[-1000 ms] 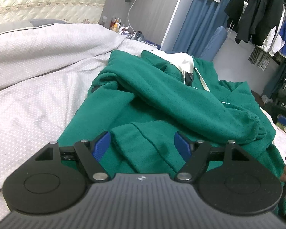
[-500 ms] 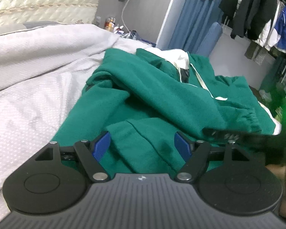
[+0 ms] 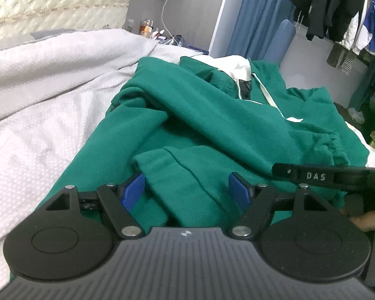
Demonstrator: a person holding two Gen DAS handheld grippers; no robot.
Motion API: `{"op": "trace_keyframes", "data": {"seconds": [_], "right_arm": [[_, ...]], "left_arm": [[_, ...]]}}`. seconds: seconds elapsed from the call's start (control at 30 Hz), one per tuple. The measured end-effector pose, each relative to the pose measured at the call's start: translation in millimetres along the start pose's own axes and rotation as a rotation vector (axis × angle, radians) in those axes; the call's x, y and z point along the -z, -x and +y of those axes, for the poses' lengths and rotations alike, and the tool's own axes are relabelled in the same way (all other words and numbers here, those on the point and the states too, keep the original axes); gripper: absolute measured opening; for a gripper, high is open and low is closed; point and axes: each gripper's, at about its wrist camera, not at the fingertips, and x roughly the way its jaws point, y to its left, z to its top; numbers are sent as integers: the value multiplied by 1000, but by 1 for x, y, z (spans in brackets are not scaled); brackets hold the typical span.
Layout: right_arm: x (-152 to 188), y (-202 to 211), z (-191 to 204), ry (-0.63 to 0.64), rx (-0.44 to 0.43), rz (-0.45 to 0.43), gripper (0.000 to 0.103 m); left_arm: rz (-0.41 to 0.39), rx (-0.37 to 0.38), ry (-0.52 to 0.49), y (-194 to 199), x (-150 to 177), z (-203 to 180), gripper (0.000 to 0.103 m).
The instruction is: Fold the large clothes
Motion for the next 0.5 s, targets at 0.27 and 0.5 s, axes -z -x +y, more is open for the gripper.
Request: {"op": "trace_keyframes", "data": {"seconds": [0.27, 0.5], "right_arm": [[-3, 41, -7, -43, -44, -63, 68], [-26, 64, -32, -128, -70, -98, 68]], "left_arm": [[-27, 37, -49, 27, 10, -33, 78], [-52, 80, -14, 24, -16, -47, 78]]}}
